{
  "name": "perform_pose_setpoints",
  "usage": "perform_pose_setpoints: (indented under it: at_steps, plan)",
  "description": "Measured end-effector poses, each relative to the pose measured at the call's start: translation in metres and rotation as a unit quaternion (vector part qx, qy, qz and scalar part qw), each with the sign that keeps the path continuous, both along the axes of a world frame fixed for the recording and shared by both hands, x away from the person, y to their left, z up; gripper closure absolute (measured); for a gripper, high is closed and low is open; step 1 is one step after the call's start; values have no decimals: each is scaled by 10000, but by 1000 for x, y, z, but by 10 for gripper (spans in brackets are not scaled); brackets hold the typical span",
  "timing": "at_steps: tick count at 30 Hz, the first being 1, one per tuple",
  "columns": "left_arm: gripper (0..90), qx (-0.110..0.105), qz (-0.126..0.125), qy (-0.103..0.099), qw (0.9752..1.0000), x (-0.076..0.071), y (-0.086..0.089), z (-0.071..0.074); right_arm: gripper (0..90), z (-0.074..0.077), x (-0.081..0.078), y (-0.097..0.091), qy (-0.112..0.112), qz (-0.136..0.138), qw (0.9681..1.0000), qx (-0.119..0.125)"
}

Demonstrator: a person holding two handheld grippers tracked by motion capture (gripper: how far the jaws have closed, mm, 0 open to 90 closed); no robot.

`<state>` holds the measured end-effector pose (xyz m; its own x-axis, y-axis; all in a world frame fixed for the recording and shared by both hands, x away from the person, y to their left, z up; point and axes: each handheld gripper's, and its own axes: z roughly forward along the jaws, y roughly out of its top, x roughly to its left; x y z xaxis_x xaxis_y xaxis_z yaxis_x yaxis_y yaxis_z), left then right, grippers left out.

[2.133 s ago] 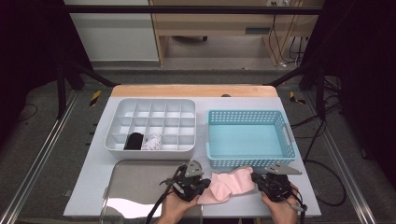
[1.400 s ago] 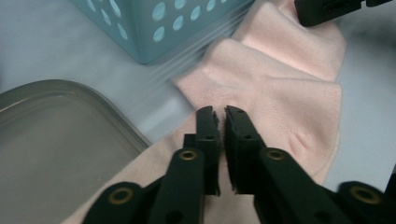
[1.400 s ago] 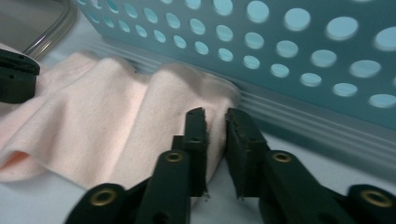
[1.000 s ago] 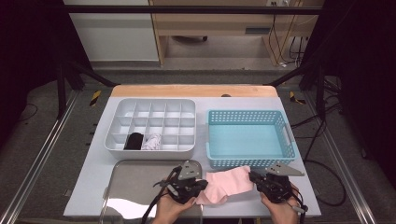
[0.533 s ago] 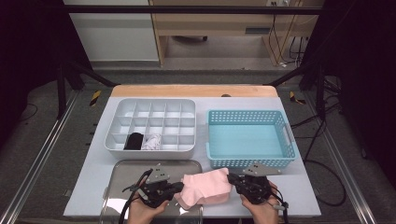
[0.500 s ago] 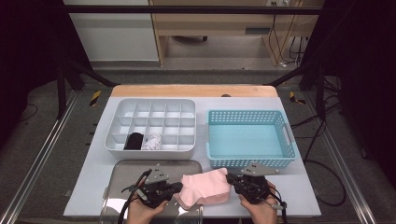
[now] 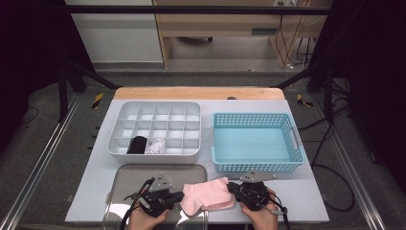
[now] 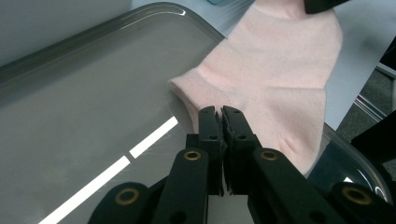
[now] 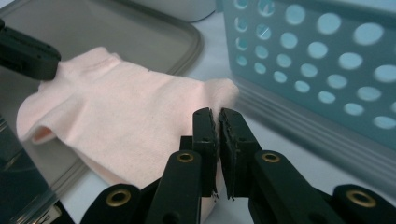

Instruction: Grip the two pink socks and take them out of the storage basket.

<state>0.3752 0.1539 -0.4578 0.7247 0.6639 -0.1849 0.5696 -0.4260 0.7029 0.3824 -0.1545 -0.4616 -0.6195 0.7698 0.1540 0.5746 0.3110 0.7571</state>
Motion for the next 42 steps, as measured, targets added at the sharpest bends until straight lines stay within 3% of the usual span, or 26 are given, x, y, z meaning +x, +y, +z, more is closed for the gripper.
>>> perform_pose_setpoints:
  at_steps: [10, 13, 16, 19, 22, 25, 30, 35, 39, 42]
  plan:
    - [854, 121, -50, 37, 9999, 1, -4, -6, 845, 0, -8, -2, 82, -32, 9999, -146]
    - [838, 139, -23, 21, 9999, 1, -4, -7, 816, -3, -8, -1, 215, 3, 9994, -266]
    - [742, 108, 89, -65, 9999, 0, -1, -6, 769, -5, -8, -1, 222, -21, 9993, -295]
    - [632, 37, 228, -153, 9996, -1, 3, -5, 730, 0, -11, -6, -24, -105, 9998, -170]
    - [581, -26, 265, -91, 9996, -2, 5, -7, 710, 2, -13, -11, -69, -164, 9998, -68]
    - [575, 2, 238, -1, 9997, -4, 3, -12, 688, -3, -13, -13, 51, -179, 9998, -45]
    - [612, 45, 212, -18, 9998, -6, -1, -15, 693, -15, -10, -8, 286, -113, 9995, -119]
    - [761, 71, 171, -1, 9998, -9, -5, -16, 794, -18, -10, -5, 511, -112, 9986, -48]
    - [821, 96, 183, -92, 9997, -8, -7, -12, 818, -14, -10, -6, 514, -116, 9986, 0]
    - [824, 66, 205, -187, 9996, -4, -7, -8, 816, -9, -8, -10, 334, -168, 9993, 36]
